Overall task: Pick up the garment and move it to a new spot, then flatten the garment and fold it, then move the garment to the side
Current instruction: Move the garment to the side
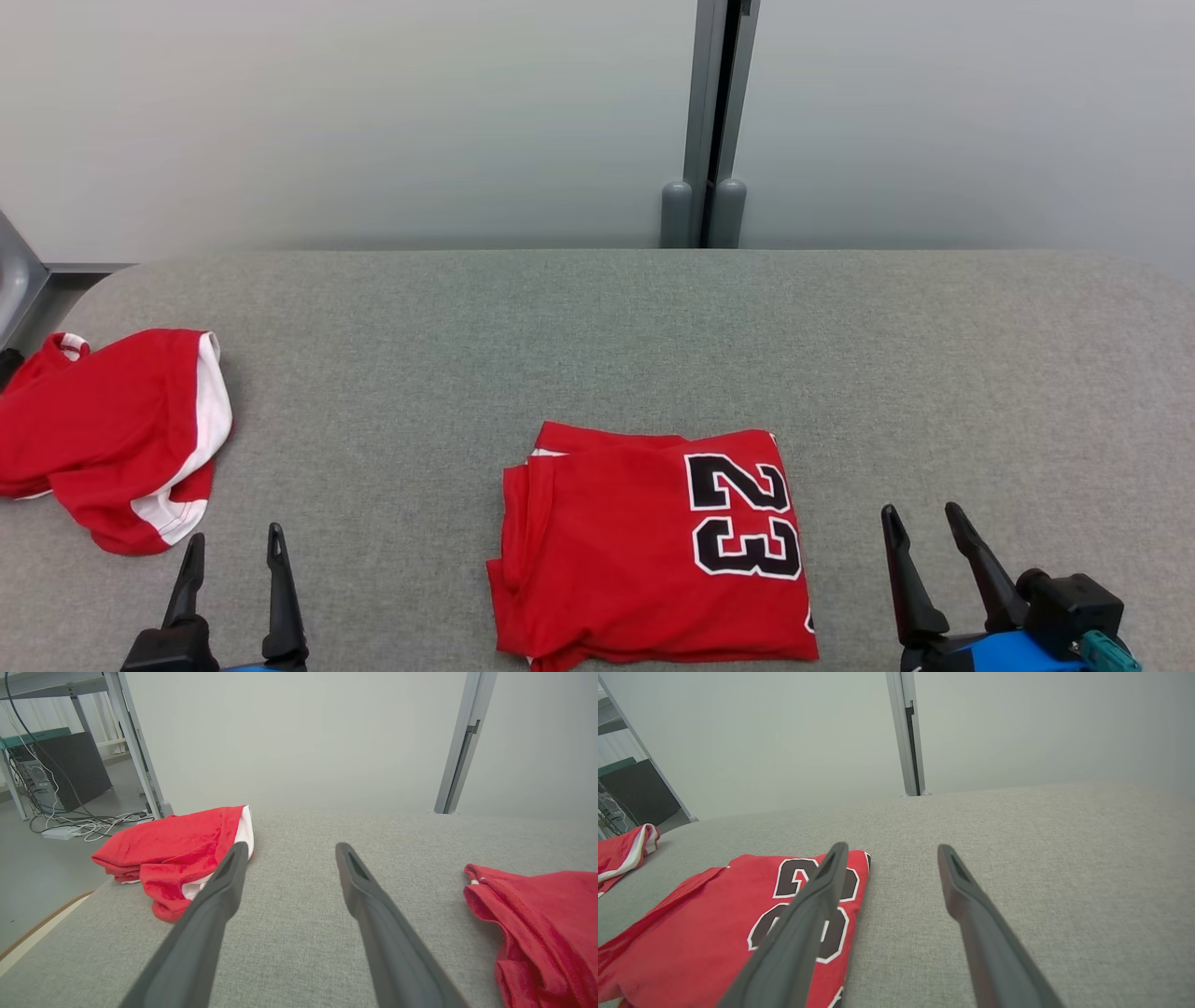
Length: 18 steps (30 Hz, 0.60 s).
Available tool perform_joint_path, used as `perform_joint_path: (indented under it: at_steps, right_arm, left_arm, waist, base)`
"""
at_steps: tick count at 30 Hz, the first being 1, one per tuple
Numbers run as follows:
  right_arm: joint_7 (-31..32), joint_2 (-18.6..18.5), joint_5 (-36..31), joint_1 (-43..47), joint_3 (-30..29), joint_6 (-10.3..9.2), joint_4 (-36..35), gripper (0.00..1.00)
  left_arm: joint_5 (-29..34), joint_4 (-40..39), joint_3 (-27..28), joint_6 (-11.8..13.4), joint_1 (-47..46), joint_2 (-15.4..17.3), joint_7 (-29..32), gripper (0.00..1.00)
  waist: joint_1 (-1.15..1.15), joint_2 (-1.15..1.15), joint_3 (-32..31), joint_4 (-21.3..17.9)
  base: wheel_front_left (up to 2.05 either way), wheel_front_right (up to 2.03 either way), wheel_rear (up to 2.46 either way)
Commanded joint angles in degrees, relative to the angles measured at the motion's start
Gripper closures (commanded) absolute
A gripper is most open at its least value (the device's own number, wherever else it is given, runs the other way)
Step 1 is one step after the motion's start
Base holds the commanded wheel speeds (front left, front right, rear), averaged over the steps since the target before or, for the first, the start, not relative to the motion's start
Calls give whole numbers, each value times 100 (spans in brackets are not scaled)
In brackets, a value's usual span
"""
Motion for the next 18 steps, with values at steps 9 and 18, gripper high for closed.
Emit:
perform_joint_path:
  at_steps: [9,18]
  right_arm:
    - [29,-4,-203,-677,270,3,336,0]
    - [783,-5,-205,-1895,843,3,1223,0]
  left_arm:
    - [-32,-71,57,10,-17,23,-26,0]
    - [-53,-125,28,10,-211,9,-26,0]
  waist:
    - [0,0,81,-21]
    - [0,0,341,14]
  base:
    - [0,0,0]
    - [0,0,0]
